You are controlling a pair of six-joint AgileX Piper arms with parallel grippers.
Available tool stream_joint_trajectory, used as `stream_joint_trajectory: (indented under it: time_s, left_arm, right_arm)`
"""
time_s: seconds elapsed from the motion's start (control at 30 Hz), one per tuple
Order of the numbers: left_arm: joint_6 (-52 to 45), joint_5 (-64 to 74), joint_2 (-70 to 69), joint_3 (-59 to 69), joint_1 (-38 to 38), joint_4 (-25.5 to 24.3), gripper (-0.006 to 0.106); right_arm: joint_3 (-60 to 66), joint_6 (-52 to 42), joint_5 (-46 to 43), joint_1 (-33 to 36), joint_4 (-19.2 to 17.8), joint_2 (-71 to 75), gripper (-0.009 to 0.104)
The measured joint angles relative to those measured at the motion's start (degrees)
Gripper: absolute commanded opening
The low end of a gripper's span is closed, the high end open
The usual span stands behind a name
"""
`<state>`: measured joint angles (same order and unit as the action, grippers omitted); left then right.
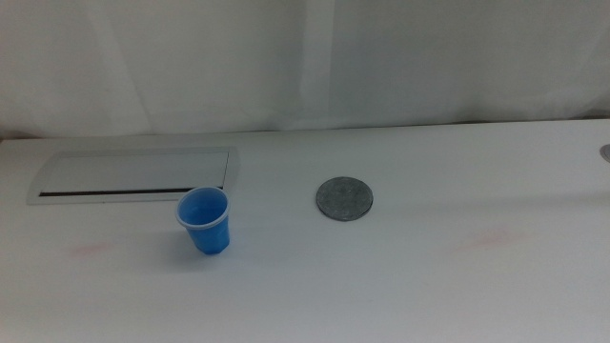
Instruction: Place an empty cup on a cup mat.
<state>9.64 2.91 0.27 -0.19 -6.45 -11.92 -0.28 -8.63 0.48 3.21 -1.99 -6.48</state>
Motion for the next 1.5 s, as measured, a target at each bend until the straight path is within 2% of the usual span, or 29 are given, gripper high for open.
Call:
stream_joint_trajectory:
  time_s: [0.1,0.2,0.23,0.7,1.0,1.2,1.33,1.5]
  left_arm:
    - [3.3,0.0,0.0,0.0,0.0,0.0,0.036]
    - [6.89,0.0,0.0,0.0,0.0,0.16,0.085]
    - [7.59,0.0,0.0,0.0,0.0,0.16,0.093]
    - [11.84,-1.38,0.0,-0.65,0.0,0.43,0.09]
    - [9.72,10.98,7.04,-16.3,0.0,0.34,0.09]
    - [6.28,21.12,22.26,-30.94,0.0,6.29,0.09]
    - [0.35,24.51,33.84,-39.31,0.0,12.54,0.09]
    - [-8.3,31.2,48.94,-50.02,0.0,17.92,0.09]
  right_arm:
    - [0.0,0.0,0.0,0.0,0.0,0.0,-0.003]
    - [0.0,0.0,0.0,0.0,0.0,0.0,-0.003]
    - [0.0,0.0,0.0,0.0,0.0,0.0,-0.003]
    - [0.0,0.0,0.0,0.0,0.0,0.0,-0.003]
    - [0.0,0.0,0.0,0.0,0.0,0.0,-0.003]
    - [0.0,0.0,0.0,0.0,0.0,0.0,-0.003]
    - [0.0,0.0,0.0,0.0,0.0,0.0,-0.003]
    - [0.0,0.0,0.0,0.0,0.0,0.0,-0.003]
